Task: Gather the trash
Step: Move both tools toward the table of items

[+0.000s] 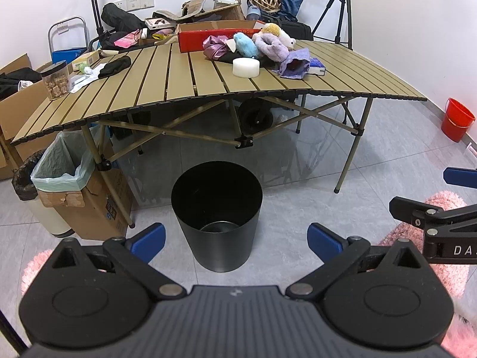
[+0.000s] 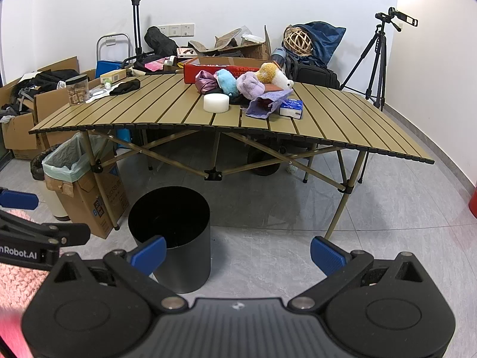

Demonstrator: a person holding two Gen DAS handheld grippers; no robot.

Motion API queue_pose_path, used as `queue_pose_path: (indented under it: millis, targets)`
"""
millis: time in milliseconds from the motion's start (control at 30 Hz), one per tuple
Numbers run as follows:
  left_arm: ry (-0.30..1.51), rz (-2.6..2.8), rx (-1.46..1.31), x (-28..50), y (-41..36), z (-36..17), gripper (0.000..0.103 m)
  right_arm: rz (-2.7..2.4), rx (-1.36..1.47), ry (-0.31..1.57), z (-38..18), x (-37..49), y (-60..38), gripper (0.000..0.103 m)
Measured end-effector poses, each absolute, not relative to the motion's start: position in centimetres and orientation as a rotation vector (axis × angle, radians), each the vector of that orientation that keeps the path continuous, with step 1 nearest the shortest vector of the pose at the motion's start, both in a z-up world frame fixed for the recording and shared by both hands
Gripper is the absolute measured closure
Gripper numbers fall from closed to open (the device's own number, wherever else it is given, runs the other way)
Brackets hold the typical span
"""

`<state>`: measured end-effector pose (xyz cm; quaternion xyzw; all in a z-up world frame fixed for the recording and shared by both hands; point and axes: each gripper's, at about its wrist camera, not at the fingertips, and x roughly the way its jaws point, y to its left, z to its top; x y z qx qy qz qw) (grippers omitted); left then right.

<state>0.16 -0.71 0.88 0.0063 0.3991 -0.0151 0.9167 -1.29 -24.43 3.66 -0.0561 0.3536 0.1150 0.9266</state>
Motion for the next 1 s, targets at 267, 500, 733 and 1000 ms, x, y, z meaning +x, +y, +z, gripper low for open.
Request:
queue_pose_path:
  millis: [267,500,733,1000]
  targets:
    - [0.821,-0.030,0.014,0.13,-0.77,0.85,0.000,0.236,-0.115,0.725,3.67,-1.29,-24.45,0.000]
    - [0.820,-0.029,0.013,0.07,-0.85,0.77,0.000,0.236,-0.115,0.725,3.71,-1.31,-24.47,0.000]
    - [0.818,-0.029,0.015,-0.01,-0.88,0.70,0.000,0.234,-0.113,0.727,3.79,-1.22,-24.55,0.000]
    - [0.795,-0.020,0.027,0.42,-0.84,1.14,0.000,0.229,-0.115,0.718,3.36,-0.73,-24.89,0.000]
